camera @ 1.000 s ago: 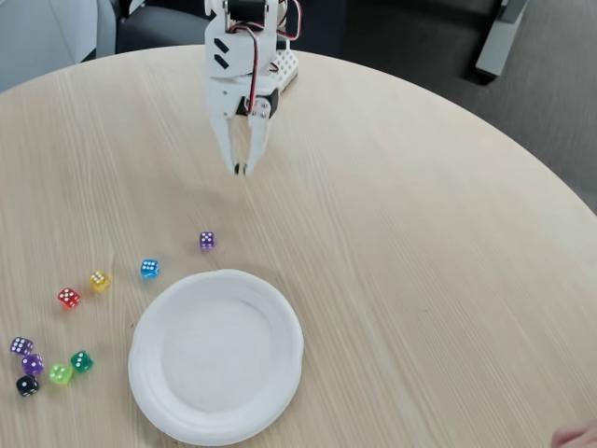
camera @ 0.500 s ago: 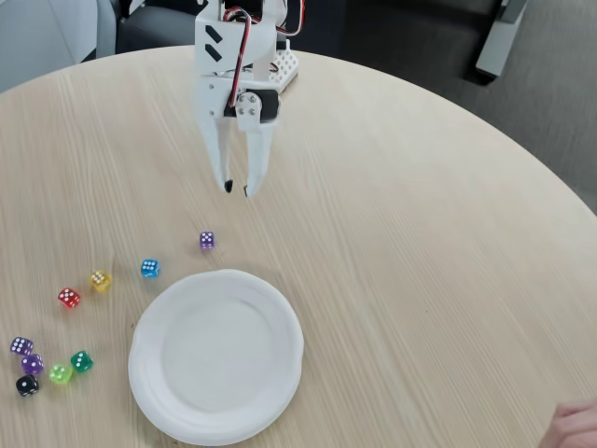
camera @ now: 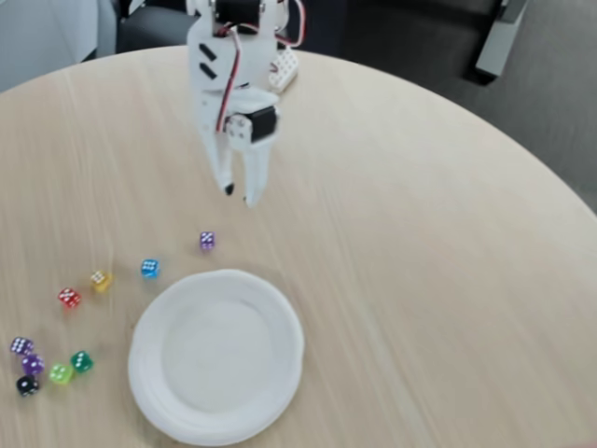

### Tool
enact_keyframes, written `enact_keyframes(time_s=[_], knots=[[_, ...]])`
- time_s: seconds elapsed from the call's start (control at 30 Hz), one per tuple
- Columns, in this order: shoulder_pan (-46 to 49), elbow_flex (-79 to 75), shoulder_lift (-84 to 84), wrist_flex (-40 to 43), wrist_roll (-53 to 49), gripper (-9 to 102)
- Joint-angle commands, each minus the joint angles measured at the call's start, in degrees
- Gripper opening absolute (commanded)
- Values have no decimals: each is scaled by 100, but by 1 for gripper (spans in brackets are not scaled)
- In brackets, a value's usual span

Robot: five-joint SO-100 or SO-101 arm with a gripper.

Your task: Pick a purple dice and put it in the plate.

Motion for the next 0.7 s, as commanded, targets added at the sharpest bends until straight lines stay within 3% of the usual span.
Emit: enact_keyframes(time_s=[0.0,0.23,0.67], knots=[[-70,-396,-114,457,237,14],[18,-483,-870,861,167,17],[26,-475,-2065,782,202,18]])
